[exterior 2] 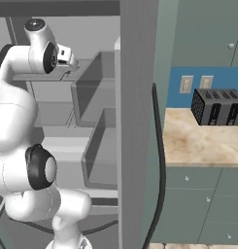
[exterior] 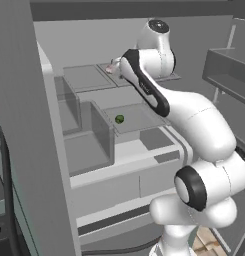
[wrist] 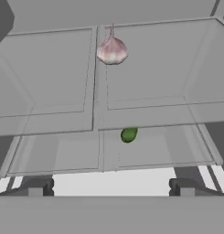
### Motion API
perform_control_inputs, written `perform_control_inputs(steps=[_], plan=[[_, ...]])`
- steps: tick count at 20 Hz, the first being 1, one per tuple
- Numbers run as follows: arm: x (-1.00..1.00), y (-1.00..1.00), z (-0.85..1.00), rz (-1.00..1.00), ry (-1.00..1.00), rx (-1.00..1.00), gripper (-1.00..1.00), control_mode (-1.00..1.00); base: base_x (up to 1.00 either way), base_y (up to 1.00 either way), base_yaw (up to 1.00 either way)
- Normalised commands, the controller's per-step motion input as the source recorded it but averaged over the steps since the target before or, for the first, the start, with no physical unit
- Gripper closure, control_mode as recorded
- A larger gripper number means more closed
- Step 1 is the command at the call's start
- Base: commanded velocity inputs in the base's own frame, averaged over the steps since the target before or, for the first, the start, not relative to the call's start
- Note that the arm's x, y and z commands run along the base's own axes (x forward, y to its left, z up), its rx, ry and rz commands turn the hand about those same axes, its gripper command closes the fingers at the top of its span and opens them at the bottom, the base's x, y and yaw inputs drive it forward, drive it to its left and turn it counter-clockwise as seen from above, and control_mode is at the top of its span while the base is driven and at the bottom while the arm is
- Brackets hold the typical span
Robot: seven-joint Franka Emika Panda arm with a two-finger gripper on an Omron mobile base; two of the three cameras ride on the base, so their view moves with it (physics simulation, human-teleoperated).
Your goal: Retrieve the bottle and the shaker from the cabinet and place them next to the mixing bowl on the counter. Then add garlic from the fridge to the mixing bowl.
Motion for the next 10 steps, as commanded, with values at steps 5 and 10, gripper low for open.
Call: perform_control_inputs(steps=[5, 10], plan=[[0.41, 0.09, 0.07, 0.0, 0.0, 0.0, -1.0, -1.0, 0.0, 0.0, 0.0], [0.65, 0.06, 0.12, 0.0, 0.0, 0.0, -1.0, -1.0, 0.0, 0.0, 0.0]])
